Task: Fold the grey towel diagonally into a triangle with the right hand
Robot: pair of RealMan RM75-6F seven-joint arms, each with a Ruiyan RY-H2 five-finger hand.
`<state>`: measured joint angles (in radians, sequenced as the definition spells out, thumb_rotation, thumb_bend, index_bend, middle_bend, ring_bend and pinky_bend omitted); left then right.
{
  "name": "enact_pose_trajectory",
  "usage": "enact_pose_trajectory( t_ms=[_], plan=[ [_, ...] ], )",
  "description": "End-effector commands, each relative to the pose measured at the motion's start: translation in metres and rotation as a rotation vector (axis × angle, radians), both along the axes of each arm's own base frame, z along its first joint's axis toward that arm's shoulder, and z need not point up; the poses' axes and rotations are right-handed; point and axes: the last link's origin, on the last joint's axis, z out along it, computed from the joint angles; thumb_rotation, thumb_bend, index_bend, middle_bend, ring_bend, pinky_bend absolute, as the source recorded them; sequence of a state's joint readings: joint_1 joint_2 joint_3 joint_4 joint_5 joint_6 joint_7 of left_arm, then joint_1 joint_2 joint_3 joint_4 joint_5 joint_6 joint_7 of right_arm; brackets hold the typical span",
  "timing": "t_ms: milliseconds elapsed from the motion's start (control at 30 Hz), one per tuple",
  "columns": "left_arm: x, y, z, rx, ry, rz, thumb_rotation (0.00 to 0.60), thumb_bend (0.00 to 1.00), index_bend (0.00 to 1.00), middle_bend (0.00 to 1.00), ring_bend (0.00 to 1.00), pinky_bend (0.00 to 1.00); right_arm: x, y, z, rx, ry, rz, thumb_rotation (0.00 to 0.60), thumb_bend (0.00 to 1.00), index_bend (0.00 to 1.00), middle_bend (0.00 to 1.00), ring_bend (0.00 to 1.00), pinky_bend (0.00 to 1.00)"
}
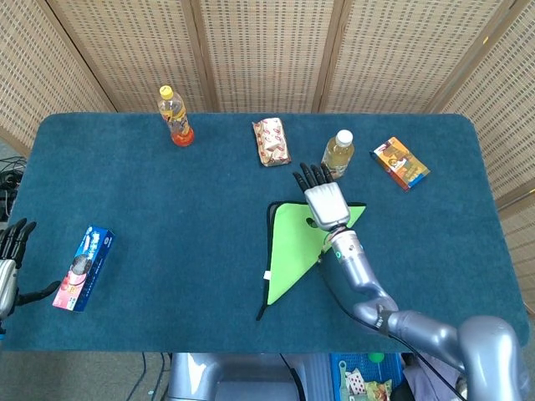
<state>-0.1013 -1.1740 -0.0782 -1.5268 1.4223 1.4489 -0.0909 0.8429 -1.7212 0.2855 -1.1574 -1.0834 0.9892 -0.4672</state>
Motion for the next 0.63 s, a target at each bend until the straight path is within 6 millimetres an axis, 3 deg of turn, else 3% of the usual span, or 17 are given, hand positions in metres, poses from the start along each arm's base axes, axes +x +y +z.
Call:
enact_pose_trajectory(
  t_ms=[33, 267, 500, 633],
  plan=[
    [0.000, 0.000, 0.000, -0.001, 0.000, -0.001, 0.600, 0.15, 0.00, 0.00, 0.00, 0.00, -0.047, 0.045, 0.043, -0.057, 0.005, -0.024, 0.600, 0.18, 0.06, 0.00, 0.00, 0.00],
    [0.004, -0.003, -0.002, 0.002, 0.009, -0.022, 0.600, 0.15, 0.00, 0.00, 0.00, 0.00, -0.112, 0.112, 0.095, -0.122, -0.023, -0.115, 0.600, 0.16, 0.06, 0.00, 0.00, 0.00],
    [0.007, -0.006, -0.006, 0.000, 0.020, -0.034, 0.600, 0.15, 0.00, 0.00, 0.00, 0.00, -0.153, 0.172, 0.125, -0.159, -0.034, -0.150, 0.600, 0.12, 0.05, 0.00, 0.00, 0.00],
    [0.009, -0.008, -0.006, 0.004, 0.021, -0.041, 0.600, 0.15, 0.00, 0.00, 0.00, 0.00, -0.169, 0.196, 0.135, -0.178, -0.037, -0.160, 0.600, 0.11, 0.02, 0.00, 0.00, 0.00]
  ],
)
